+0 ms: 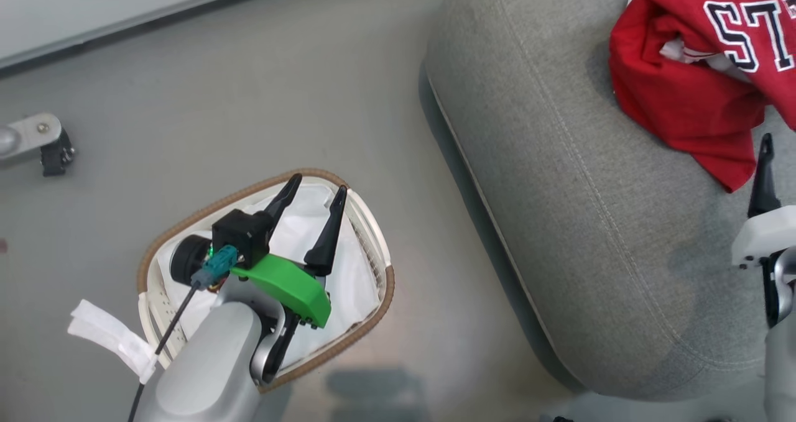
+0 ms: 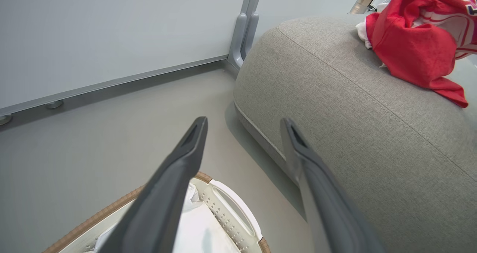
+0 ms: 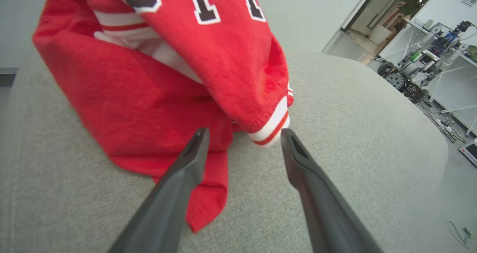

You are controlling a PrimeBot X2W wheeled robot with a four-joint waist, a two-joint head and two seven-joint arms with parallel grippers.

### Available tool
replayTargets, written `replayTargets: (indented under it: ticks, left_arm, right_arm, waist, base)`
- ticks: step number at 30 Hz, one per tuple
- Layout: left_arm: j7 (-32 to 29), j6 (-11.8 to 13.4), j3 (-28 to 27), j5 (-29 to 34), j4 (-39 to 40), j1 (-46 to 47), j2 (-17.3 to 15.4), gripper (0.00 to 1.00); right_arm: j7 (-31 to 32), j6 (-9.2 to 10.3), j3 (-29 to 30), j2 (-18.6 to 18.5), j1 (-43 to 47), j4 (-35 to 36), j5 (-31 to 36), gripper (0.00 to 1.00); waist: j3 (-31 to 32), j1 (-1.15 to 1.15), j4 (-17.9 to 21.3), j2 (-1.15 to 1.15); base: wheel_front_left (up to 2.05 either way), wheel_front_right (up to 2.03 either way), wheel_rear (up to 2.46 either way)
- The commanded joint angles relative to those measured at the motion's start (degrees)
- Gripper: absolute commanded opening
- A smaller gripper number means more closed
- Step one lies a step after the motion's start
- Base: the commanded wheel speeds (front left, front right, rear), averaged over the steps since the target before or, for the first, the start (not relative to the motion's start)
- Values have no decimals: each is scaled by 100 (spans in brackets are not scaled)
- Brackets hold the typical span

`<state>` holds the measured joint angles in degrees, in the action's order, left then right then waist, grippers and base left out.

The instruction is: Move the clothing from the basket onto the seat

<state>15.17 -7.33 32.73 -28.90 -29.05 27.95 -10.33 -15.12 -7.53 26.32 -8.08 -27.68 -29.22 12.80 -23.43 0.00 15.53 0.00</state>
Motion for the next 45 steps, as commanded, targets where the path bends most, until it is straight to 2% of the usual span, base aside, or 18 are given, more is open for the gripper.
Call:
replayTargets:
  ticks: [1,6,13,25,33,45]
  left_arm:
    - [-4,-20,-81,43,-22,-139,31,100]
    - [-4,-13,-457,234,-44,-459,186,100]
    - [-4,36,-1147,602,14,-939,361,100]
    - [-4,264,-2521,1365,239,-1678,523,100]
    - [-4,176,-3135,1749,366,-2067,599,100]
    - [-4,9,-3516,1792,292,-2505,683,100]
  right_arm:
    - [-6,8,-92,10,139,138,-93,100]
    - [-6,8,-531,169,350,555,-563,100]
    - [-5,8,-1226,400,520,839,-1068,100]
    - [-5,8,-2316,497,747,595,-1732,100]
    - [-5,8,-2665,501,999,416,-1999,100]
    - [-5,8,-2573,502,1408,314,-2035,100]
  waist:
    - [330,0,-75,0]
    - [701,0,-324,0]
    - [1139,0,-874,0]
    - [1681,0,-1630,0]
    - [1878,0,-1767,0]
    - [2080,0,-1685,0]
  base:
    - [0,0,0]
    - [0,0,0]
    - [0,0,0]
    - [0,0,0]
    - [0,0,0]
    - [0,0,0]
